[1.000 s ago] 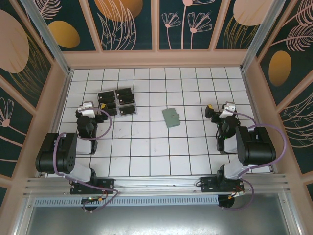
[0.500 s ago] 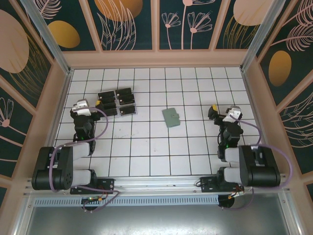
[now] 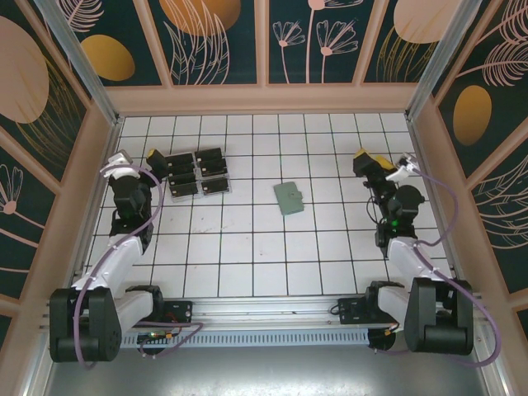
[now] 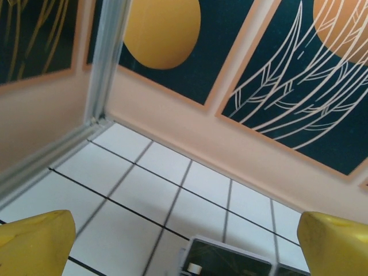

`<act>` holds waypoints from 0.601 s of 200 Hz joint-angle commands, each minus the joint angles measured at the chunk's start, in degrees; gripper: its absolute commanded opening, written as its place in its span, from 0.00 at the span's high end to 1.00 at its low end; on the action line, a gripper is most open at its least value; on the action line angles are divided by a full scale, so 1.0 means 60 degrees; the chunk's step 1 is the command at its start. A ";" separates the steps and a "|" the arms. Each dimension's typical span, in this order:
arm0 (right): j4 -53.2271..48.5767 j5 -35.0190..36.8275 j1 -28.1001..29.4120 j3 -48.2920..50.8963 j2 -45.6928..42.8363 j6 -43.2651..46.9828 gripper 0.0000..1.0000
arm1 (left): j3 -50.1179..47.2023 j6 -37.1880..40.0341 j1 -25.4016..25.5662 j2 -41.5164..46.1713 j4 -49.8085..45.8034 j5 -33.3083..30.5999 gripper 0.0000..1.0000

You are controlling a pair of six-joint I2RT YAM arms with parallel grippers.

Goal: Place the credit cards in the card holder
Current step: Move the storage box to the center of the table.

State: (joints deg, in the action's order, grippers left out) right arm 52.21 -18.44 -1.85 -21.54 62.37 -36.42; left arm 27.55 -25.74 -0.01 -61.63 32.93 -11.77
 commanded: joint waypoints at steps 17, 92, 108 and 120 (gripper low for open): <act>-0.3511 -0.1081 0.1232 -0.1698 0.0790 0.0823 0.23 | 0.0491 -0.1787 0.0058 0.0238 -0.1943 0.1385 0.02; -0.8525 0.1461 0.3945 -0.4904 0.3594 0.2224 0.35 | 0.0667 -0.2610 0.0383 0.0741 -0.3279 0.1555 0.02; -0.8601 0.1744 0.4207 -0.5007 0.3983 0.2077 0.35 | 0.1041 -0.2414 0.0383 0.0376 -0.3563 0.1202 0.01; -0.8727 0.2117 0.4415 -0.5151 0.4314 0.2112 0.35 | 0.1436 -0.2276 0.0382 -0.0073 -0.3706 0.1046 0.02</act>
State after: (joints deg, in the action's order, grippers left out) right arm 5.89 -11.88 22.48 -49.84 85.01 -25.06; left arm 31.14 -39.57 2.07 -58.67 14.06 -2.85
